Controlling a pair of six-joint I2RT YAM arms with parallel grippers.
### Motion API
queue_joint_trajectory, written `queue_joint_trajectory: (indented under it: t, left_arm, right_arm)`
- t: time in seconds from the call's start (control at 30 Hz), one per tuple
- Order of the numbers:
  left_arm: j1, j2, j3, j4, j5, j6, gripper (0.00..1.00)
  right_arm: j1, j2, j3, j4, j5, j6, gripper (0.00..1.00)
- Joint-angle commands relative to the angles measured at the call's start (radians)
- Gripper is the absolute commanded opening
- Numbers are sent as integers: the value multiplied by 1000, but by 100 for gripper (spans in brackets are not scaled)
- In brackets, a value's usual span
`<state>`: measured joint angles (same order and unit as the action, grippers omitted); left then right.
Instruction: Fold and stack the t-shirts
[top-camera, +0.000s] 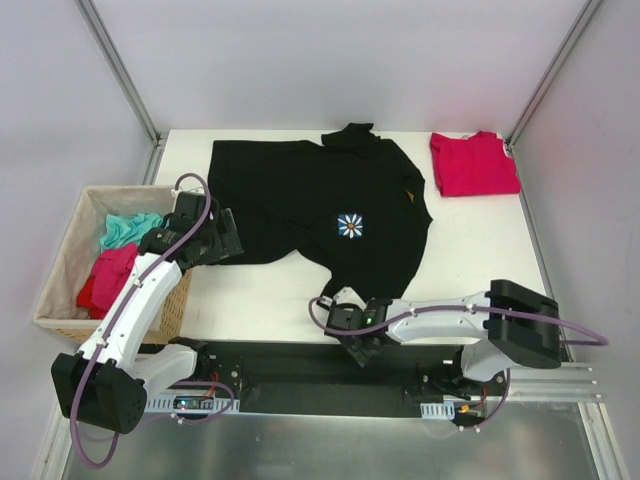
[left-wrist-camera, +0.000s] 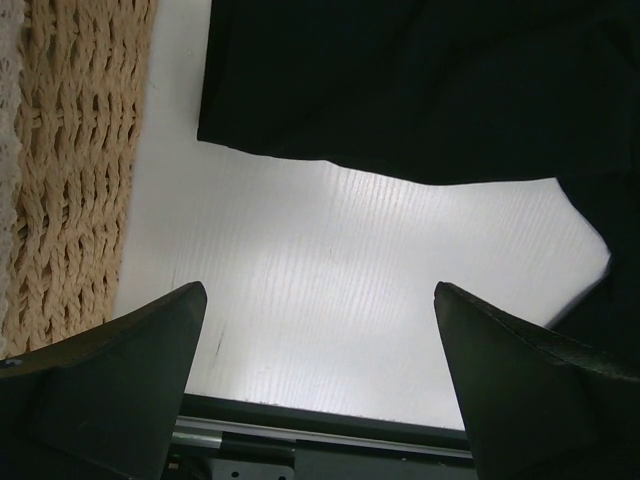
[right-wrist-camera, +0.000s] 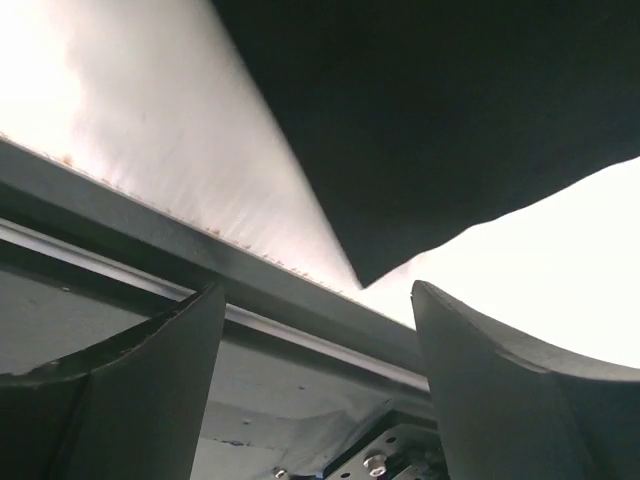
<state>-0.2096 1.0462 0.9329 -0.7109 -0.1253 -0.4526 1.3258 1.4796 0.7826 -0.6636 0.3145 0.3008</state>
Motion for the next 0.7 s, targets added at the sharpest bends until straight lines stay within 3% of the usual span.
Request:
queue_joint_trajectory:
  t: [0.0,0.07,0.33,0.67]
  left_arm:
    - [-2,-26,-9,18,-25,25,99]
    - [-2,-25,-13,21,-20,25,99]
    - [-2,-8,-9,28,-7,25,99]
    - [-2,-17,-20,30,-11,25,99]
  right_arm:
    - [67,56,38,-91,101,98,73]
    - [85,70,61,-129,147,113,68]
    - [89,50,222,-321,394,34,62]
    - [73,10,159,-295,328,9,46]
